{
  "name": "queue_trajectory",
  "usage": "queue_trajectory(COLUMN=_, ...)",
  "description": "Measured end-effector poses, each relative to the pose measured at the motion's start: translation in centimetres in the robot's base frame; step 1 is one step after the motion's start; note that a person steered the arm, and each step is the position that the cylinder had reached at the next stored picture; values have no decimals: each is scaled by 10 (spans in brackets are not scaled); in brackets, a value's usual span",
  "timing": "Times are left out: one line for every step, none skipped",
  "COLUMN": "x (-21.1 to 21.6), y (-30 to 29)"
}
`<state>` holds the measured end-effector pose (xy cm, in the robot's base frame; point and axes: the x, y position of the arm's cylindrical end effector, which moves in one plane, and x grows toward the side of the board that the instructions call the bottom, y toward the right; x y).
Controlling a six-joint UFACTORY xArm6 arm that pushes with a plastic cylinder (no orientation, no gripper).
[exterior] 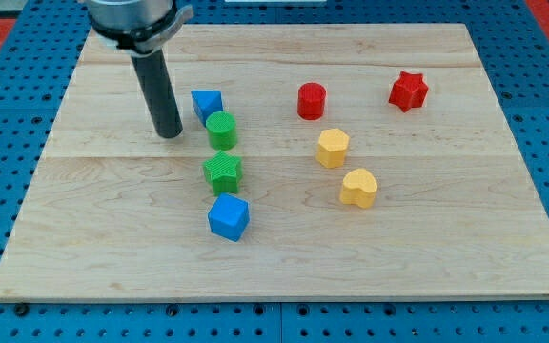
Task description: Slide the red star towards top center
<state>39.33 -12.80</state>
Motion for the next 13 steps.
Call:
queue_trajectory(x=-32, y=31)
queue_trajectory(x=-41, y=31)
queue_trajectory(x=-31, y=9)
queue_trajectory(x=10, y=-25)
queue_trajectory(x=36, y=-29)
queue_trajectory(x=102, y=-36)
queue_trajectory(x=155, y=-36)
queue_trajectory(x=211, y=-34)
queue_trajectory(x=224, y=-3)
queue_trajectory(x=223, y=101)
queue_trajectory(x=213, y=224)
queue_trajectory(x=173, y=313)
queue_trajectory(x=112, y=377)
